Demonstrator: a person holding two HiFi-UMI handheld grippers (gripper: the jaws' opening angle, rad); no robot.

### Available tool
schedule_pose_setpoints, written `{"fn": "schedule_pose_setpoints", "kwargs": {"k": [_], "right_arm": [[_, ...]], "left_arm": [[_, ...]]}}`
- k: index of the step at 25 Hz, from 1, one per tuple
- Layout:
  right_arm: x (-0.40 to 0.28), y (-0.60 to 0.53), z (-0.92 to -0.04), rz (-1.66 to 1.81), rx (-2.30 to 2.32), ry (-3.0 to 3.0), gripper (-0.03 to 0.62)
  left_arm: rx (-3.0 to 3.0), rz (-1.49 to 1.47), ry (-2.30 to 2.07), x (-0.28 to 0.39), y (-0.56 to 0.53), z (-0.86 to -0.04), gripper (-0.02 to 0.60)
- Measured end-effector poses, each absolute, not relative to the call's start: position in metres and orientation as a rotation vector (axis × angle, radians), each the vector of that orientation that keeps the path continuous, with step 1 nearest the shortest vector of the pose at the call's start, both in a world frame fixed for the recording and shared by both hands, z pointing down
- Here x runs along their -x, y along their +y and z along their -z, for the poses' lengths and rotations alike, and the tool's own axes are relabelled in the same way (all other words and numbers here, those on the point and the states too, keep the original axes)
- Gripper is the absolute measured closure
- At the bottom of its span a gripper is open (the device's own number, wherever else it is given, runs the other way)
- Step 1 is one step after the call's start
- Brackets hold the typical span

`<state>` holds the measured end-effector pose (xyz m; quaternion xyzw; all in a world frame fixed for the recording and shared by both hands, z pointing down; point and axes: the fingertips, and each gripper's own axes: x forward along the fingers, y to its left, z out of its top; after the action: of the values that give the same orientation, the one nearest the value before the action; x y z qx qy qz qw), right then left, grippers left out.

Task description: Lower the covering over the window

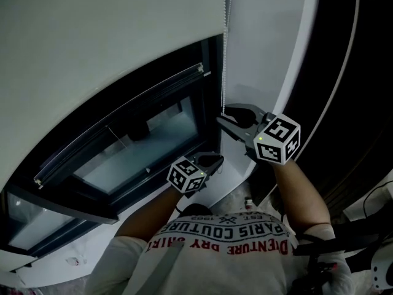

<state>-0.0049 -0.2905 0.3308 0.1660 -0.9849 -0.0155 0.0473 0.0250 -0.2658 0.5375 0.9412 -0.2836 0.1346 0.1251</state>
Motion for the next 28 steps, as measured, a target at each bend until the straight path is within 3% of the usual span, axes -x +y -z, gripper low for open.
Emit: {"fn": "schedule_pose_setpoints", "kwargs": {"k": [5,9,28], "right_arm": [[0.008,-0.290,-0.310,0.060,-0.547,-3.023,0.562],[0.004,-0.287,-0.310,-0.036,-0.542,-3.059,0.579],[0.001,-0.284,-0.418,-0.229,-0.579,-2.935,0.579]], "left_arm": [[-2.749,-0.405,-0.823,-0.028,-0.259,-0.536,0.575],[-2.750,-0.404,-0.822,-0.029,-0.256,-0.536,0.575],[-2.610,-0.628,-0.735,-0.021,-0.237,-0.637,0.575]]}}
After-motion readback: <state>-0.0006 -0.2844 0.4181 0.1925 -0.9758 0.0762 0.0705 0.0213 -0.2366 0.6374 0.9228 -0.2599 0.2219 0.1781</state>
